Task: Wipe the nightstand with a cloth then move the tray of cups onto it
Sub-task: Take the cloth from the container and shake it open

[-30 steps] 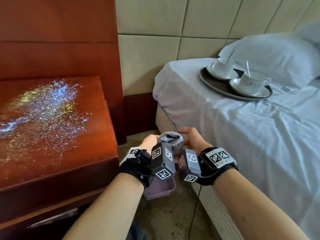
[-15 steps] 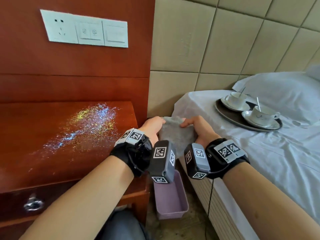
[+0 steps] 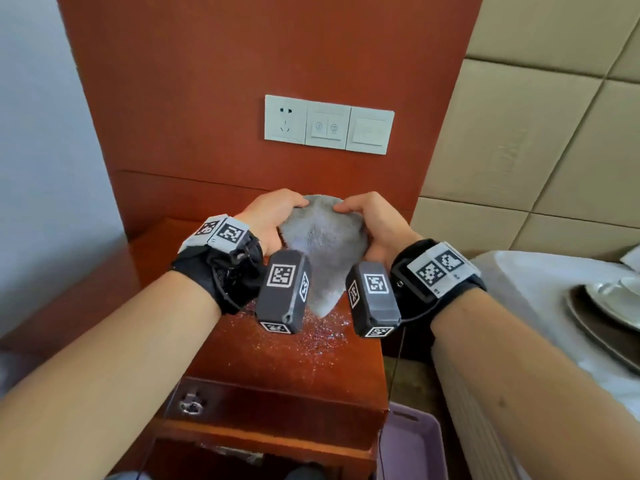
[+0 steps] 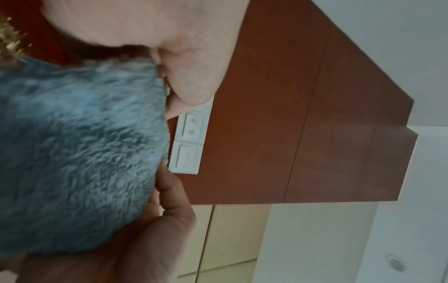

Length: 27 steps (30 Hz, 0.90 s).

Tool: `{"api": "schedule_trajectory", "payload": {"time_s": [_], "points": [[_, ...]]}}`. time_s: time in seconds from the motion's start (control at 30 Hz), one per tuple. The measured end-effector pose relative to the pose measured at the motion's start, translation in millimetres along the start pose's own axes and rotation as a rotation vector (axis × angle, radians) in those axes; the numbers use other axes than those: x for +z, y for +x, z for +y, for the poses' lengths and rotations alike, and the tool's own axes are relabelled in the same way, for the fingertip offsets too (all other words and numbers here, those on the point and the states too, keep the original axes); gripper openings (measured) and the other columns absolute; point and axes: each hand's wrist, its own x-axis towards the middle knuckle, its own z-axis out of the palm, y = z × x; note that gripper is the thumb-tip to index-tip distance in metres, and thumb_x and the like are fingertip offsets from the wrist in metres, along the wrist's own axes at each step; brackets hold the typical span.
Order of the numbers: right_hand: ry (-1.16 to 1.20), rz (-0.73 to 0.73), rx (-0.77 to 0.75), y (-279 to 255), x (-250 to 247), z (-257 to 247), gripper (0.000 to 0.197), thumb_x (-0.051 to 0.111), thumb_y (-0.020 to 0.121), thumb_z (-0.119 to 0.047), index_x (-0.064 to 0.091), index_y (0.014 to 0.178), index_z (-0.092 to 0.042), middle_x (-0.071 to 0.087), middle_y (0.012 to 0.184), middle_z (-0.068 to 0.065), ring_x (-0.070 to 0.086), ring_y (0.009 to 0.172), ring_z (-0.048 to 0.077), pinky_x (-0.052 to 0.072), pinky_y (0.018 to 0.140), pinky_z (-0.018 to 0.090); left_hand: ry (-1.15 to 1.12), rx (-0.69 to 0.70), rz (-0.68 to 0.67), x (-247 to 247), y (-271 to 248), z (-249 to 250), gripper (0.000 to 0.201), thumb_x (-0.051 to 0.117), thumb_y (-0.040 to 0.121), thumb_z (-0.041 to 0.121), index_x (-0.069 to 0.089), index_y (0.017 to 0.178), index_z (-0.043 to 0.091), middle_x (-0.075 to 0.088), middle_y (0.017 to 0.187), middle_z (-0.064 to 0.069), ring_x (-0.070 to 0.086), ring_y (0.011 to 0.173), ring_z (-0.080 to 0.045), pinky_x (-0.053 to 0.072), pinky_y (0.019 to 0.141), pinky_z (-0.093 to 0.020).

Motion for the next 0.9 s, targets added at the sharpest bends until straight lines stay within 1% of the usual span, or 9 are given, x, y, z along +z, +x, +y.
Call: {"api": "schedule_trajectory", "payload": {"time_s": [0.1, 0.17, 0.3, 0.4, 0.5, 0.57, 0.67, 0.83, 0.9], "points": [[-0.068, -0.079, -0.086, 17, 25, -14, 0.013, 0.058, 0.079, -0.008, 0.065, 0.088, -0.002, 0.069, 0.077, 0.01, 0.068, 0.073, 0.026, 0.055, 0.058, 0.031, -0.014, 0.046, -0.001, -27, 1, 18, 0.026, 0.048, 0.092, 0.017, 0.071, 0.1, 0.006, 0.072, 0.087, -0.015, 0.065, 0.078, -0.027, 0.053, 0.071, -0.034], [-0.101, -0.089, -0.127, 25, 39, -23, 0.01, 0.057, 0.083, -0.005, 0.06, 0.075, -0.01, 0.062, 0.065, 0.002, 0.062, 0.059, 0.017, 0.049, 0.046, 0.022, -0.044, 0.056, -0.003, -43, 0, 28, 0.021, 0.051, 0.092, 0.021, 0.067, 0.091, 0.007, 0.067, 0.081, -0.013, 0.063, 0.071, -0.023, 0.051, 0.069, -0.032], [-0.165, -0.019, -0.226, 35, 62, -29, 0.012, 0.065, 0.08, -0.007, 0.067, 0.091, -0.011, 0.066, 0.085, 0.003, 0.063, 0.078, 0.017, 0.056, 0.063, 0.03, -0.067, -0.002, -0.003, -73, 0, 31, 0.027, 0.061, 0.088, 0.033, 0.056, 0.068, 0.015, 0.057, 0.06, -0.001, 0.058, 0.053, -0.017, 0.047, 0.058, -0.024], [-0.148, 0.096, -0.209, 43, 74, -22, 0.019, 0.066, 0.08, -0.003, 0.066, 0.098, -0.009, 0.064, 0.091, 0.003, 0.059, 0.085, 0.018, 0.05, 0.073, 0.032, -0.048, -0.045, -0.001, -89, -3, 23, 0.02, 0.066, 0.082, 0.031, 0.066, 0.079, 0.012, 0.068, 0.075, -0.007, 0.067, 0.067, -0.024, 0.052, 0.074, -0.033], [-0.103, 0.112, -0.153, 46, 82, -17, 0.013, 0.062, 0.079, 0.001, 0.061, 0.075, -0.011, 0.06, 0.076, 0.004, 0.058, 0.075, 0.021, 0.048, 0.071, 0.033, 0.014, -0.046, 0.041, -98, -8, 25, 0.032, 0.07, 0.078, 0.025, 0.07, 0.106, 0.008, 0.071, 0.103, -0.013, 0.071, 0.088, -0.029, 0.057, 0.081, -0.039], [-0.085, 0.125, -0.135, 48, 84, -17, 0.021, 0.061, 0.077, 0.004, 0.056, 0.065, -0.012, 0.057, 0.068, 0.004, 0.057, 0.07, 0.024, 0.05, 0.07, 0.037, 0.043, -0.026, 0.072, -103, -10, 31, 0.024, 0.068, 0.082, 0.019, 0.068, 0.104, 0.009, 0.072, 0.088, -0.009, 0.071, 0.065, -0.022, 0.057, 0.055, -0.026], [-0.088, 0.13, -0.132, 45, 85, -23, 0.016, 0.061, 0.079, 0.003, 0.061, 0.068, -0.01, 0.062, 0.073, 0.008, 0.061, 0.072, 0.026, 0.054, 0.074, 0.039, 0.139, -0.034, 0.151, -111, -12, 41, 0.012, 0.069, 0.081, 0.015, 0.058, 0.081, 0.012, 0.059, 0.049, 0.004, 0.044, 0.028, -0.006, 0.023, 0.028, -0.011], [-0.118, 0.158, -0.155, 38, 82, -28, 0.008, 0.063, 0.08, -0.003, 0.065, 0.076, -0.009, 0.066, 0.083, 0.008, 0.064, 0.081, 0.025, 0.055, 0.071, 0.034, 0.245, -0.088, 0.211, -114, -10, 56, 0.011, 0.07, 0.08, 0.018, 0.059, 0.08, 0.016, 0.051, 0.066, 0.006, 0.035, 0.046, -0.005, 0.022, 0.032, -0.015], [-0.173, 0.136, -0.128, 33, 81, -25, 0.006, 0.064, 0.081, -0.005, 0.065, 0.078, -0.01, 0.067, 0.092, 0.009, 0.063, 0.086, 0.024, 0.053, 0.075, 0.036, 0.268, -0.092, 0.229, -113, -5, 52, 0.013, 0.067, 0.083, 0.018, 0.057, 0.075, 0.017, 0.052, 0.07, 0.005, 0.041, 0.057, -0.007, 0.035, 0.049, -0.019]]}}
